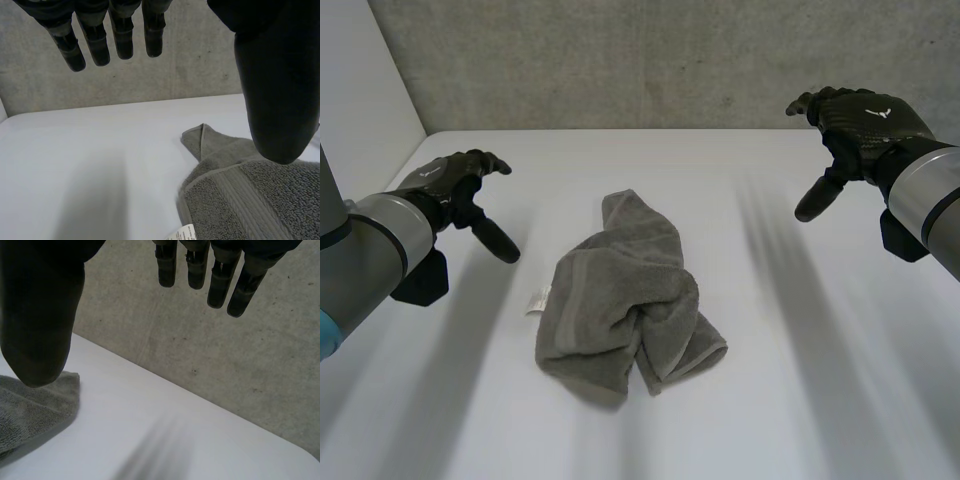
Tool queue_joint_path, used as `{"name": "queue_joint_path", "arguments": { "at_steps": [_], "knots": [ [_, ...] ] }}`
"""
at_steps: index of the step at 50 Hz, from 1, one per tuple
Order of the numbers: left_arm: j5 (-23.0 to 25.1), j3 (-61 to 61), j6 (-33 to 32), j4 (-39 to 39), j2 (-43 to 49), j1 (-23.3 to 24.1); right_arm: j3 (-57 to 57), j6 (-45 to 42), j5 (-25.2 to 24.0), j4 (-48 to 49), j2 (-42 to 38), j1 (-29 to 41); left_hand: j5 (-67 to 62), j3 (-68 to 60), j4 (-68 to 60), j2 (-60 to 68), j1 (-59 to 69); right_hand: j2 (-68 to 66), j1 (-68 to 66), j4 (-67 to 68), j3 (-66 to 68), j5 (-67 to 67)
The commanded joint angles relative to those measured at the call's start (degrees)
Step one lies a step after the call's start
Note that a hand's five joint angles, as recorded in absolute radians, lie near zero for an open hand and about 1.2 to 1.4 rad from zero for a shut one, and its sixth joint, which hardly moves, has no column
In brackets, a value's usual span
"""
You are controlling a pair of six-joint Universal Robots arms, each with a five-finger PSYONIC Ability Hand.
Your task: Fold the towel.
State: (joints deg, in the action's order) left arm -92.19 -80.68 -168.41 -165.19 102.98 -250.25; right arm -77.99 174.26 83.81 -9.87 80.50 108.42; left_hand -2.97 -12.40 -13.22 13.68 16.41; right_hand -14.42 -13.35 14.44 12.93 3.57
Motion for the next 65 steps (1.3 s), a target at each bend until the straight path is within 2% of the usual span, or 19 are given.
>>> {"name": "queue_joint_path", "arguments": {
  "at_steps": [1,13,19,24,26,28,33,43,45,47,48,49,50,51,52,53,55,60,65],
  "knots": [
    [-0.6,-0.2,0.0,-0.2,-0.3,0.2,0.0,-0.1,-0.1,0.0,0.2,0.0,2.9,2.4,3.2,-3.6,-6.4,4.4,3.3,-4.4,-2.9,-3.6],
    [-0.1,-1.3,0.0,-5.0,0.0,0.3,-0.2,0.1,-0.6,0.8,0.0,0.0,2.9,2.4,3.2,-3.6,-6.4,4.4,3.3,-4.4,-2.9,-3.6],
    [3.9,-1.4,-1.7,-7.5,2.0,0.7,-0.8,2.5,-3.0,0.3,-1.0,0.4,2.9,2.4,3.2,-3.6,-6.4,4.4,3.3,-4.4,-2.9,-3.6],
    [8.8,-0.4,-6.7,-9.0,6.4,0.8,-1.5,10.0,-8.5,0.0,-4.8,0.1,2.8,2.4,3.2,-3.5,-6.2,4.4,3.3,-4.4,-2.9,-3.6],
    [11.6,0.8,-12.0,-9.1,9.7,1.3,-1.9,12.9,-10.6,-0.1,-5.9,0.0,2.6,2.4,3.2,-3.3,-6.0,4.4,3.3,-4.4,-2.9,-3.6],
    [12.4,1.7,-14.6,-9.1,11.5,1.5,-3.7,18.3,-14.2,-0.1,-8.4,0.0,2.6,2.4,3.2,-3.3,-6.0,4.4,3.3,-4.4,-2.9,-3.6],
    [14.2,4.4,-21.7,-9.0,17.0,2.2,-5.9,23.7,-18.1,0.3,-14.0,1.0,2.1,2.4,3.2,-2.8,-5.5,4.4,3.3,-4.4,-2.9,-3.6],
    [15.4,8.3,-29.8,-9.1,24.4,3.0,-6.1,25.8,-16.8,4.2,-25.0,5.1,-0.6,2.4,3.2,-0.1,-2.8,4.4,3.3,-4.4,-2.9,-3.6],
    [15.4,9.4,-30.3,-9.0,26.0,3.1,-6.1,26.0,-15.6,4.8,-25.5,5.7,-8.1,2.4,3.2,7.4,4.7,1.5,0.4,-4.4,-2.9,-0.6],
    [15.5,9.7,-30.3,-9.0,26.5,3.2,-6.2,26.0,-13.6,5.6,-25.7,6.2,-14.2,2.4,3.2,13.5,10.7,-19.9,-21.0,-4.4,-2.9,20.8],
    [15.5,9.7,-30.1,-9.0,26.8,3.3,-6.2,26.0,-13.6,5.6,-25.7,6.2,-24.7,2.4,3.2,24.0,21.3,-20.1,-21.1,-4.4,-2.9,20.9],
    [15.6,9.7,-30.1,-9.0,26.8,3.3,-6.3,26.0,-12.8,6.3,-25.3,6.3,-24.8,2.4,3.2,24.1,21.4,-28.7,-29.8,-4.4,-2.9,29.6],
    [15.6,9.7,-29.9,-9.0,27.0,3.4,-6.5,26.0,-12.4,7.1,-25.0,6.3,-40.7,2.4,3.2,39.9,37.2,-38.5,-39.5,-4.4,-2.9,39.3],
    [15.8,9.7,-29.8,-9.0,27.0,3.6,-6.5,26.0,-12.4,7.1,-25.0,6.3,-54.3,2.4,3.2,53.6,50.9,-38.6,-39.6,-4.4,-2.9,39.4],
    [15.8,9.7,-29.8,-9.0,27.0,3.6,-6.7,26.0,-12.4,7.4,-24.6,6.2,-54.4,2.4,3.2,53.7,51.0,-51.9,-53.0,-4.4,-2.9,52.7],
    [16.2,9.6,-29.7,-8.8,26.8,3.8,-6.7,26.0,-12.4,7.4,-24.6,6.2,-65.9,2.4,3.2,65.2,62.5,-52.0,-53.1,-4.4,-2.9,52.9],
    [16.6,9.1,-29.6,-8.7,26.2,3.8,-8.0,25.3,-13.1,7.8,-22.7,5.5,-67.0,2.4,3.2,66.3,63.6,-65.6,-66.6,-4.4,-2.9,66.4],
    [16.5,8.3,-29.3,-8.6,21.8,2.8,-6.2,23.5,-16.8,7.5,-21.4,5.3,-67.0,2.4,3.2,66.3,63.6,-65.6,-66.7,-4.4,-2.9,66.4],
    [16.5,10.1,-29.1,-10.3,17.4,1.0,2.8,17.3,-21.1,4.0,-21.4,5.4,-67.0,2.4,3.2,66.3,63.6,-65.6,-66.7,-4.4,-2.9,66.4]
  ]
}}
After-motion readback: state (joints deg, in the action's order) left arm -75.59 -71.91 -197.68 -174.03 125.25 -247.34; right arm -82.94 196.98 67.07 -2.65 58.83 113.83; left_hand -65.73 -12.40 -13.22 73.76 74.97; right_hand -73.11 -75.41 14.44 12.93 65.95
